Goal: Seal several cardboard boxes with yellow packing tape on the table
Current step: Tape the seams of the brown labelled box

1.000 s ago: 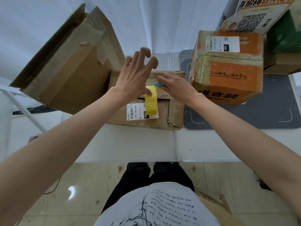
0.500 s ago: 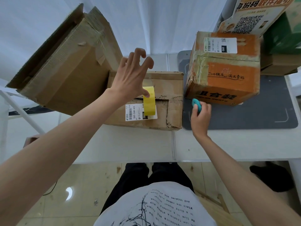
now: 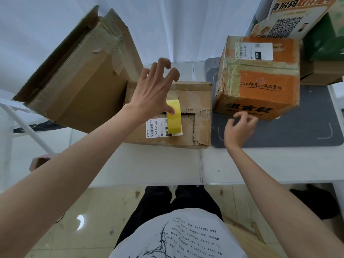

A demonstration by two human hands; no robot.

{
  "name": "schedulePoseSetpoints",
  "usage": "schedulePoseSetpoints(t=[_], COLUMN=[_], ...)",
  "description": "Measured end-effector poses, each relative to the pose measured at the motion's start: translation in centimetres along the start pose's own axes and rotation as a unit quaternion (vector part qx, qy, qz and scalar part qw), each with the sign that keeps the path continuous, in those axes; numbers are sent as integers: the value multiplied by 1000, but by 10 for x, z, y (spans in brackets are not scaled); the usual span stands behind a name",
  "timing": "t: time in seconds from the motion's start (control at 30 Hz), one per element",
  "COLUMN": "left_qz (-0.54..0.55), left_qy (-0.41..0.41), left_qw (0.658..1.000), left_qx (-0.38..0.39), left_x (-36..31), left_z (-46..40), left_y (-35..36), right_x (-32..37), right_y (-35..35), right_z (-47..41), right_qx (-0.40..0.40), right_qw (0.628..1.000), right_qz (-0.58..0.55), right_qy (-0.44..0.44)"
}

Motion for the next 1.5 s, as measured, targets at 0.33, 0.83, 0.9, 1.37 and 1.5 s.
schedulePoseSetpoints(t=[0.33,0.83,0.9,1.37,1.5], left_qz=[-10,335,370,188,173], left_qy=[14,-191,-245,-83,-74], left_qw=[1000,917,891,959,960], left_qx=[-14,-99,-100,194,208], left_x=[1,56,63,43,24], left_z=[7,-25,-21,8,13], left_y=[-4,-19,-12,-3,14], right_x=[151,152,152,153,151], right_y=[41,31,31,27,27], right_z=[62,76,78,83,85], right_qx=[536,580,577,551,539], right_qw=[803,727,729,749,756], right_qz=[-258,-347,-348,-354,-357], right_qy=[39,117,117,99,98])
Point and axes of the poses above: each hand's wrist, its own z-axis away from the middle knuckle, its own y-axis out of the palm, x = y × z, the point moved 5 cm from there along -z, towards the middle knuckle, and after that the axes turned 3 degrees about z, right-handed, at the moved point
